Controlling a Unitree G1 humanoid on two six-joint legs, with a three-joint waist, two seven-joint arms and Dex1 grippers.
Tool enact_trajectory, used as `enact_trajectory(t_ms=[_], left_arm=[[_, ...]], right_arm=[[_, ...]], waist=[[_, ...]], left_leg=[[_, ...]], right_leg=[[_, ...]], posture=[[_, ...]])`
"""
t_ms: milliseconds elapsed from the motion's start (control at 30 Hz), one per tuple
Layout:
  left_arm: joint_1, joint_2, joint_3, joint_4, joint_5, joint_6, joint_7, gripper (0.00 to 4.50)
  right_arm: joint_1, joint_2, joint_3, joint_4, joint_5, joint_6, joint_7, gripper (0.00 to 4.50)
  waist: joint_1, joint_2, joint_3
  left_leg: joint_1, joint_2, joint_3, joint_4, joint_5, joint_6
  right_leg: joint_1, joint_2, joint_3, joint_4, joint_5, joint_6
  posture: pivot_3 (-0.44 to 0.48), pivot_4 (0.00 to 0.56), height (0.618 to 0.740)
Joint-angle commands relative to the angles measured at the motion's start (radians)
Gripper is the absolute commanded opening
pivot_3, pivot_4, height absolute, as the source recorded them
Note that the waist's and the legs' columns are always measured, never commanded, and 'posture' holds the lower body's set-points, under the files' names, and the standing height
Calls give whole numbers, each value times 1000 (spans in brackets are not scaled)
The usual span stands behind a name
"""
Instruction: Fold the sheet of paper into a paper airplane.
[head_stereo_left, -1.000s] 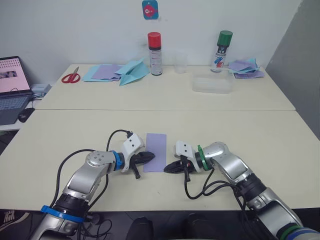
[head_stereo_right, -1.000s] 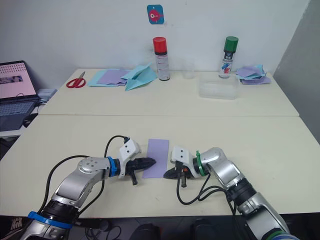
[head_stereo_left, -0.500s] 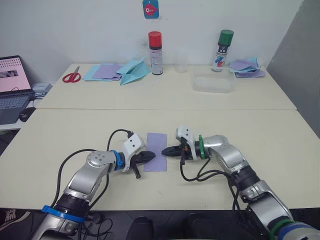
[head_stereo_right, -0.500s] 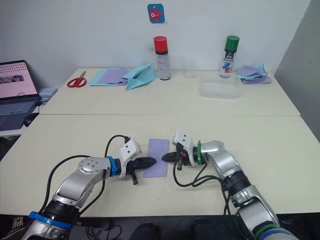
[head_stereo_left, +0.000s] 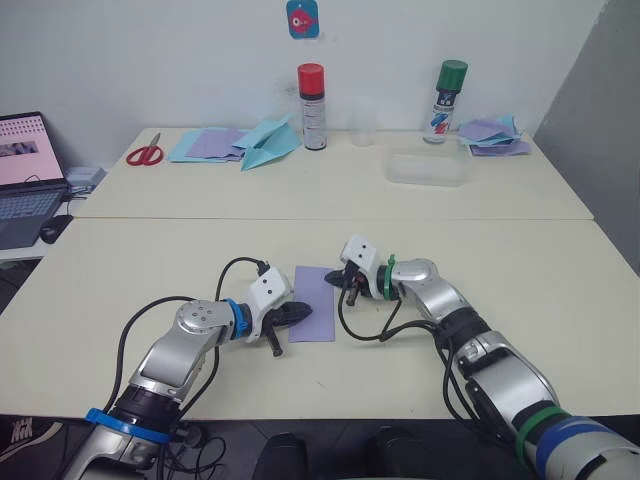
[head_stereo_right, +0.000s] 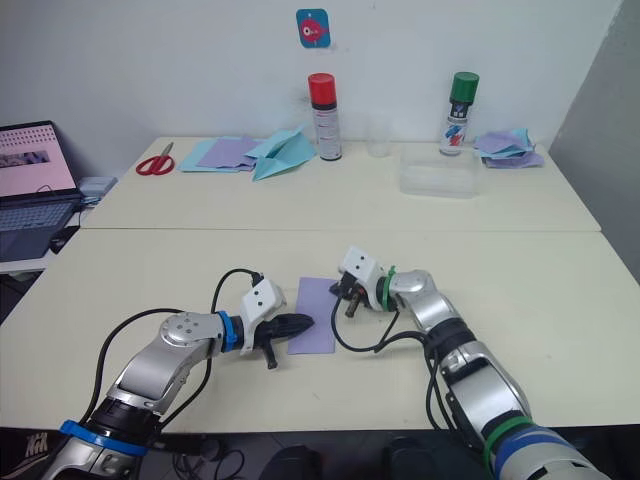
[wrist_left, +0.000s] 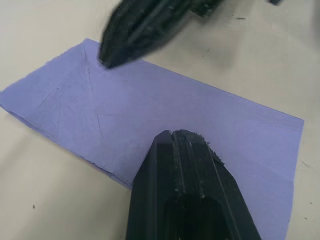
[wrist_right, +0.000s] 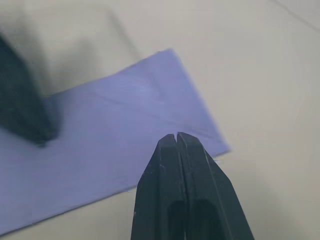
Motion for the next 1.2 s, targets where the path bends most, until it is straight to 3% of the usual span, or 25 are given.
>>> enact_trajectory(t_ms=[33, 233, 533, 700, 933, 1200], left_arm=[[39, 13, -52, 91, 72, 46, 13, 0], [36, 8, -53, 88, 70, 49, 11, 0], [37, -6, -32, 81, 48, 35, 5, 0], [42, -13, 2, 70, 32, -16, -2, 0], [54, -38, 165, 32, -88, -28, 16, 0], [89, 2, 360, -25, -263, 74, -27, 2351]], right_arm=[[-39, 10, -41, 95, -17, -40, -73, 29], [-53, 21, -103, 100, 30, -86, -40, 29], [100, -31, -70, -268, 100, 35, 197, 29], [187, -52, 10, -399, 47, 147, 190, 29], [220, -58, 84, -394, -40, 166, 126, 29], [219, -64, 101, -390, -39, 176, 126, 0]], waist=[[0, 0, 0], [0, 0, 0], [2, 3, 2], [1, 3, 3], [-1, -3, 14], [-15, -7, 19]], left_leg=[[0, 0, 0, 0, 0, 0], [-1, 0, 0, 0, 0, 0], [-2, 0, 0, 0, 0, 0], [-3, 0, 1, -1, 0, 0], [-3, 1, 0, -1, 0, 0], [-5, 1, 0, -5, 0, 0]], right_leg=[[0, 0, 0, 0, 0, 0], [1, -1, 0, 0, 0, 0], [0, -1, 0, 0, 2, 5], [-1, -2, 0, 0, -1, 0], [-2, -2, -1, 0, -1, 0], [-3, -1, -3, -1, 0, 6]], posture=[[0, 150, 740], [0, 150, 740], [0, 150, 740], [0, 150, 740], [0, 150, 740], [0, 150, 740]])
